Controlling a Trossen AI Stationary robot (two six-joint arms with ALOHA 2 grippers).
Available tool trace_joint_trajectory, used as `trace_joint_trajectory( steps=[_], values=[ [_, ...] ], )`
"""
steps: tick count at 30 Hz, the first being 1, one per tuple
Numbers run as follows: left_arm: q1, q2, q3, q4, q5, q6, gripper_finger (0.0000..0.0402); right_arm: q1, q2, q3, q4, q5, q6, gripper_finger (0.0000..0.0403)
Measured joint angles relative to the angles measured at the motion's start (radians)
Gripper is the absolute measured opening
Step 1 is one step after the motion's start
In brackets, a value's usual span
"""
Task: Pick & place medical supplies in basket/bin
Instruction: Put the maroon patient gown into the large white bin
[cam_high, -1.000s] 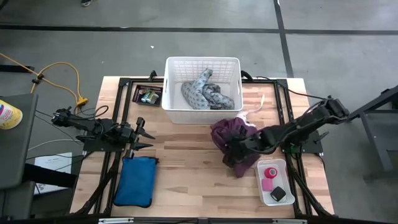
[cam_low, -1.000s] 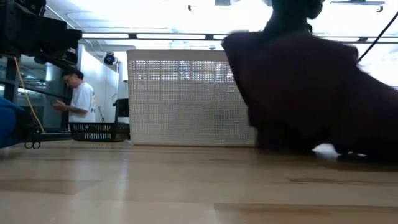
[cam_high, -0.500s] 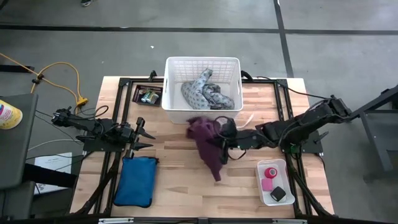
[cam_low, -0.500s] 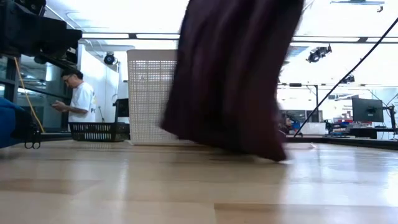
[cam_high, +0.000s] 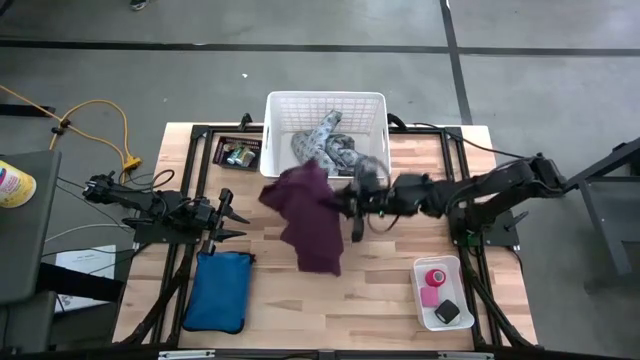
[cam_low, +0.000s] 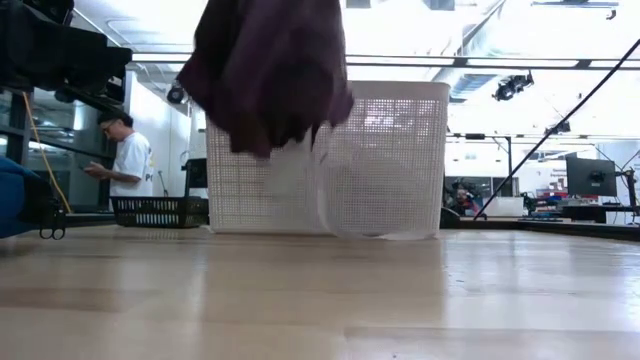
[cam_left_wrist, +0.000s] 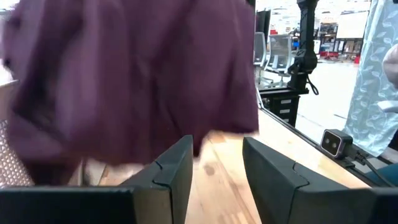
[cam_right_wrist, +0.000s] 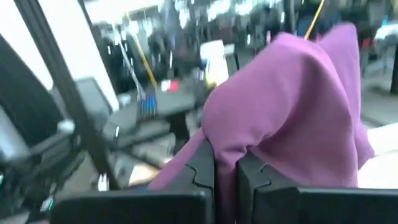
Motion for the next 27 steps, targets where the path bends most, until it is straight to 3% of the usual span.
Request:
trace_joint_trajectory(
  steps=[6, 14, 27],
  values=[
    [0.0, 0.0, 0.0, 0.0, 0.0, 0.0, 0.0135, -0.106, -0.034, 0.0, 0.14, -0.052, -0.075, 0.0009],
    [0.0, 0.0, 0.0, 0.0, 0.0, 0.0, 0.0135, -0.215, -0.062, 0.026, 0.166, -0.114, -0.074, 0.0009],
    [0.0, 0.0, 0.0, 0.0, 0.0, 0.0, 0.0135, -0.374, -0.038, 0.21, 0.188, -0.287, -0.121, 0.0009]
  ],
)
